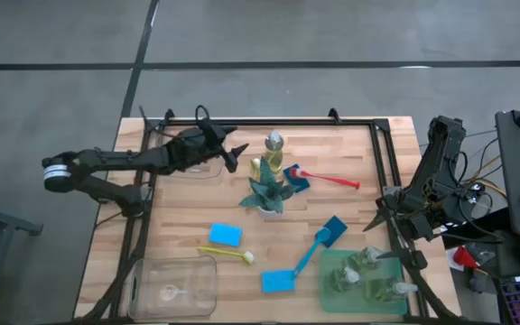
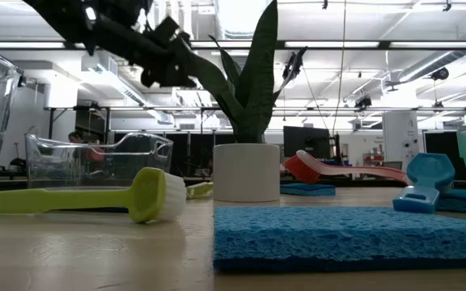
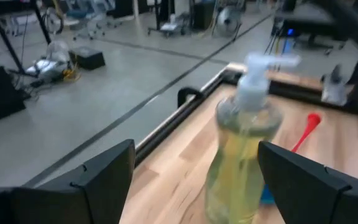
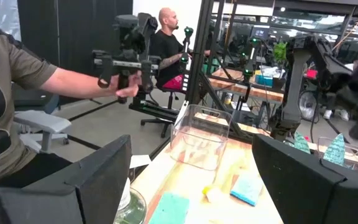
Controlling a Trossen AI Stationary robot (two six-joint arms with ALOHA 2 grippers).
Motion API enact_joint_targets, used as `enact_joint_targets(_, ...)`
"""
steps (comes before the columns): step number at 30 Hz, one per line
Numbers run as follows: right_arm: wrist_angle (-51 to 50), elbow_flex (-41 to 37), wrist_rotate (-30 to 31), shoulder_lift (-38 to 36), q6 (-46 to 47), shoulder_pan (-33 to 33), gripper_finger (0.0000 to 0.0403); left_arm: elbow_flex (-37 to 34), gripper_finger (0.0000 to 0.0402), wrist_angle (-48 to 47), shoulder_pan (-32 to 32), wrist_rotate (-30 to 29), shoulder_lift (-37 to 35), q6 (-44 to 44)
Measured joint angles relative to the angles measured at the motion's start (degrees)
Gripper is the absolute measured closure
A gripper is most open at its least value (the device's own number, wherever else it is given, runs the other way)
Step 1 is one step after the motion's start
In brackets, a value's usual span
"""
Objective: Pick & Place Kitchen Sink Supplies
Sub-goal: Put the yellow dish soap into the green bin
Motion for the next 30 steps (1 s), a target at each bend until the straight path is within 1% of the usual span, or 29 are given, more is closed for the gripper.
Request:
enact_joint_targets(7,0.02,0.47,0.02,-0.06,-1.73,0.02,0.0076,0.0,0.007,3.65,0.45,0.8,4.98,2.13)
enact_joint_targets(11,-0.01,0.63,0.02,-0.02,-2.4,0.0,0.0076,0.08,0.007,4.59,1.19,6.99,6.46,1.57)
enact_joint_targets(14,0.01,0.68,0.02,-0.02,-2.84,0.02,0.0076,1.02,0.0069,4.3,1.19,8.1,8.58,1.51)
enact_joint_targets(20,0.03,0.7,0.04,-0.02,-2.71,0.01,0.0076,5.9,0.0068,4.32,1.28,10.45,14.45,1.55)
enact_joint_targets(24,0.02,0.7,0.04,-0.02,-2.2,0.02,0.0076,8.95,0.0065,4.12,1.28,10.62,18.0,1.49)
enact_joint_targets(30,-0.02,0.45,0.02,0.01,-0.9,0.02,0.0076,11.53,0.0065,3.47,1.3,10.6,22.58,1.46)
